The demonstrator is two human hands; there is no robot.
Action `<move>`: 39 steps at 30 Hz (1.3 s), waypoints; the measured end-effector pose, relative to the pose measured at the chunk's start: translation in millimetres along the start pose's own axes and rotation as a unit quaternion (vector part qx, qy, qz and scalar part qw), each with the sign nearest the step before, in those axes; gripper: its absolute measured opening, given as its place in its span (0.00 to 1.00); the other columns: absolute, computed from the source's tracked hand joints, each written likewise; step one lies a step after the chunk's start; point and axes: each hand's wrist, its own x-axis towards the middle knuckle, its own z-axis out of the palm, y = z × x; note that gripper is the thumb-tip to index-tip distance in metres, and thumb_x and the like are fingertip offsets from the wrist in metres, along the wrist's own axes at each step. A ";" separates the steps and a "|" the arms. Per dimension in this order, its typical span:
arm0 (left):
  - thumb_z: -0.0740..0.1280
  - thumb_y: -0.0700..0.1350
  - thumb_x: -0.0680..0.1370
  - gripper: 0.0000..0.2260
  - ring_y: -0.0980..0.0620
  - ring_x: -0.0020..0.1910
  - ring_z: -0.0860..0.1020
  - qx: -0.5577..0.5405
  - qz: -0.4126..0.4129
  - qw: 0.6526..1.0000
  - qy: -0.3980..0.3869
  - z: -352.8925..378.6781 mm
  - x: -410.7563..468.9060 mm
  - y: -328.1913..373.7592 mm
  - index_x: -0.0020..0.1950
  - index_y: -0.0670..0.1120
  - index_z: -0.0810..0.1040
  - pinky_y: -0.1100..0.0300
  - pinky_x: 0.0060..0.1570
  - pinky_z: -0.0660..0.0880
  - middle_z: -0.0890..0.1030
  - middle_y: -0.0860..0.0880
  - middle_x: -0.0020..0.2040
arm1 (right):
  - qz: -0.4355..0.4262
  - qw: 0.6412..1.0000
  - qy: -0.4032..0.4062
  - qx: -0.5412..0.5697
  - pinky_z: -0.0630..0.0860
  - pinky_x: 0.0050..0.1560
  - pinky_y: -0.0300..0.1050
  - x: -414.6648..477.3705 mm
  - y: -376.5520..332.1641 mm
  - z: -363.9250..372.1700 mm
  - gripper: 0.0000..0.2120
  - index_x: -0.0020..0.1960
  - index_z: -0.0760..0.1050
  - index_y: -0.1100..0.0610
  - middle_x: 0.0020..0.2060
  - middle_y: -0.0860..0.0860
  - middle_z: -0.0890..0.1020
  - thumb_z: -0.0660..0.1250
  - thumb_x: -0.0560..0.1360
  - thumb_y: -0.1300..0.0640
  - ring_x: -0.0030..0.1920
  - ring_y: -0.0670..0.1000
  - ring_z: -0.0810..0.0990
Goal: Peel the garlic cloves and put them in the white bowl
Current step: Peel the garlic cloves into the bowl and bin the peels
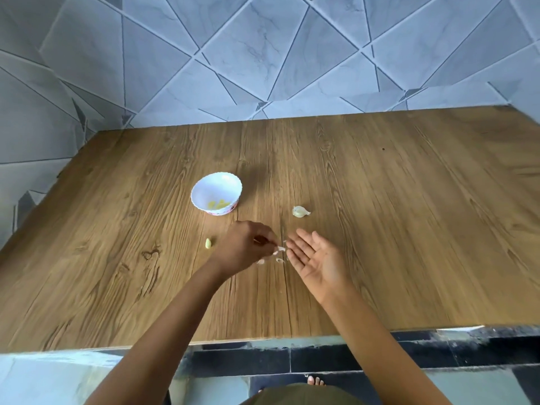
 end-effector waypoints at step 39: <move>0.62 0.39 0.79 0.14 0.54 0.54 0.78 0.239 0.137 0.953 -0.129 66.5 -4.1 21.3 0.63 0.49 0.77 0.63 0.55 0.74 0.78 0.51 0.60 | -0.042 0.987 0.088 0.125 0.76 0.45 0.46 -18.9 -42.1 -37.4 0.14 0.48 0.76 0.66 0.44 0.59 0.80 0.54 0.81 0.61 0.47 0.54 0.79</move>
